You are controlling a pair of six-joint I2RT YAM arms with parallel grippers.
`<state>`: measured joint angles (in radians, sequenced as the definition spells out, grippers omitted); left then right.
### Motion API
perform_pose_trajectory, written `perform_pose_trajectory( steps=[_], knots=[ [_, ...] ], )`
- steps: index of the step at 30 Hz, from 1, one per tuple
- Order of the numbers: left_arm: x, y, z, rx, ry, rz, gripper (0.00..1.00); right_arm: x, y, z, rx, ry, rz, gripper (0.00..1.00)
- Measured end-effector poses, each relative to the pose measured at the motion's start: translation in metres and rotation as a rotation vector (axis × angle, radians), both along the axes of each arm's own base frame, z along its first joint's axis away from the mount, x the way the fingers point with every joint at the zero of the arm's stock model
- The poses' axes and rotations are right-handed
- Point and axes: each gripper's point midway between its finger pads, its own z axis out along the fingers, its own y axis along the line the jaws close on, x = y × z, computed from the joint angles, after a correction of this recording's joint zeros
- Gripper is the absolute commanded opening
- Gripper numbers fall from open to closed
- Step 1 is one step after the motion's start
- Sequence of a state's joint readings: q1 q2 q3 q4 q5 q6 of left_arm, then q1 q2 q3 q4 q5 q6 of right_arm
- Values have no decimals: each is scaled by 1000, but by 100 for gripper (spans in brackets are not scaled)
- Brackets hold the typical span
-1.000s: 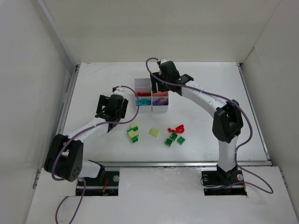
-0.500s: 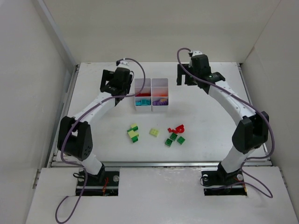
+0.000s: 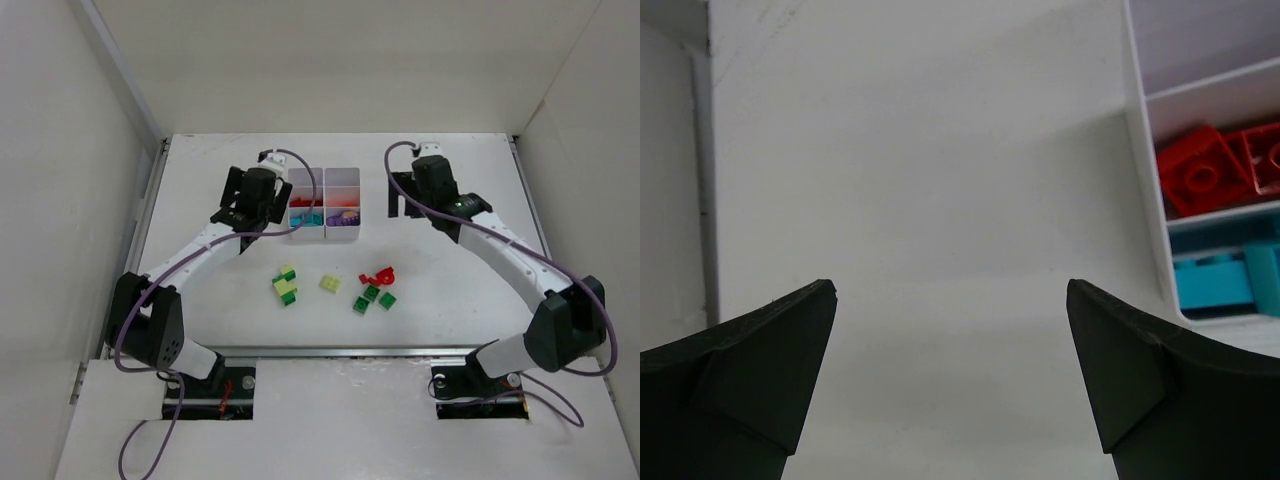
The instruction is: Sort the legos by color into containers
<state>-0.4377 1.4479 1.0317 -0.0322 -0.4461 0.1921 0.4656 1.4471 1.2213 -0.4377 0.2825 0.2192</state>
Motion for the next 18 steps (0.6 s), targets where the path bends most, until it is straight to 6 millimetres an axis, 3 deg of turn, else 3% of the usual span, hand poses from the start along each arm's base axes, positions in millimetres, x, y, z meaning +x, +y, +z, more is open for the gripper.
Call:
perform_pose_trajectory(
  steps=[3, 7, 12, 15, 18],
  knots=[
    [-10, -10, -14, -39, 36, -49, 100, -12, -12, -10, 27, 47, -15, 100],
    [-29, -12, -32, -67, 71, -86, 100, -30, 11, -30, 32, 134, 50, 100],
    [-46, -5, -50, -70, 94, -87, 100, -59, 48, -82, 16, 309, 187, 100],
    [-47, -4, -49, -75, 84, -86, 100, -73, 50, -115, -1, 422, 209, 100],
    [-48, -4, -47, -82, 65, -85, 100, -82, 47, -133, -19, 494, 199, 100]
  ],
)
